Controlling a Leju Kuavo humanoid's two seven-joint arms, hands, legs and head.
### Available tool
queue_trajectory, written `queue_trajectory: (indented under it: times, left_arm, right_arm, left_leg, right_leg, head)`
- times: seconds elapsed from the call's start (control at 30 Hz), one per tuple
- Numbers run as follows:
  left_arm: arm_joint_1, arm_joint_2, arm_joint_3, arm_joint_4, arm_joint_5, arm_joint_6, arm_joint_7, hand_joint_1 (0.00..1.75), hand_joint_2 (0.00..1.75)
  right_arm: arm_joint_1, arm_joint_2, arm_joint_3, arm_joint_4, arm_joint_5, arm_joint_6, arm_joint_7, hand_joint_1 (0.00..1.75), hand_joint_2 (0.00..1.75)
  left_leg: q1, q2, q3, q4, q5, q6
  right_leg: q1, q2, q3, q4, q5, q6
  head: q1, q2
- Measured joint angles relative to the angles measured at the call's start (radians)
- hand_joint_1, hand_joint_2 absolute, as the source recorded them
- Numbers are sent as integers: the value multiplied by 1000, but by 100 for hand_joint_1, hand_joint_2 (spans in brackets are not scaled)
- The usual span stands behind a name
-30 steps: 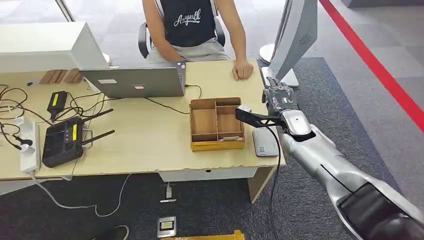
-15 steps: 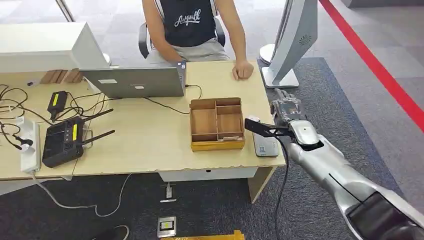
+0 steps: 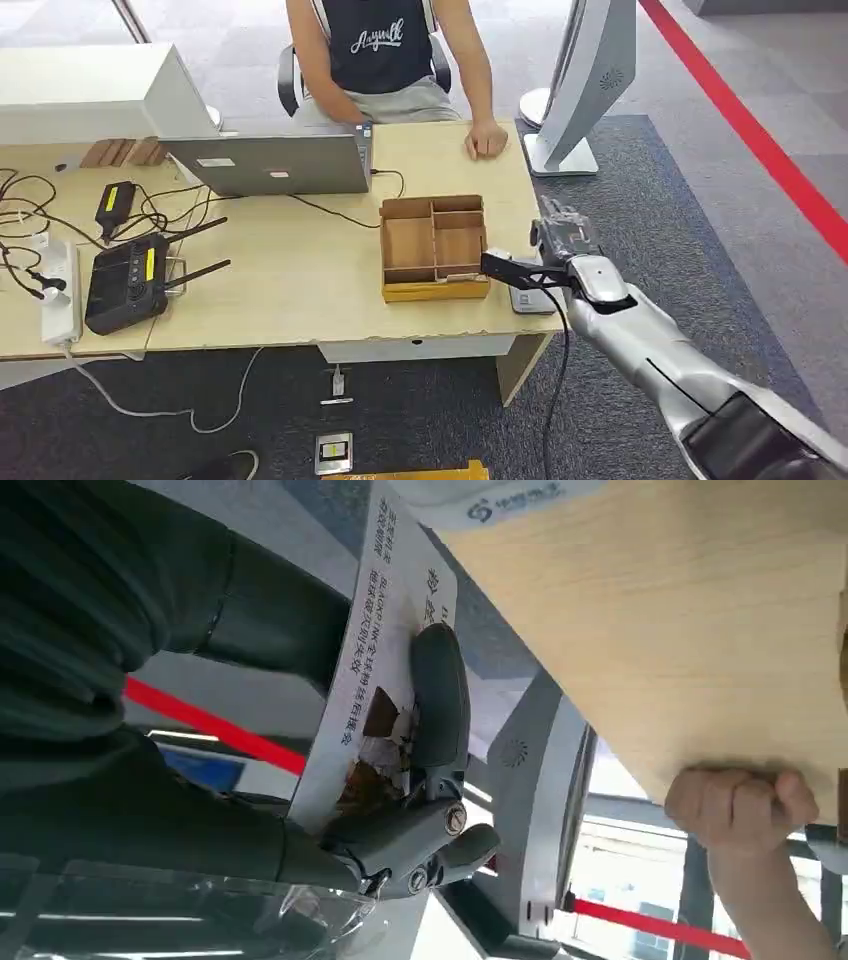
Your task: Pass the card to the sensor for recognition and then transmit it.
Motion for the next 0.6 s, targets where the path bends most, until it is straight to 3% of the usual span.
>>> queue_trajectory:
  times: [0.6]
  left_arm:
    - [0, -2, 0, 0, -3, 6, 1, 0, 175]
  right_arm:
    - [41, 36, 0, 45, -32, -12, -18, 175, 175]
  left_leg:
    - [0, 0, 1, 0, 0, 0]
  right_leg:
    - [0, 0, 0, 0, 0, 0]
  head:
    - [0, 0]
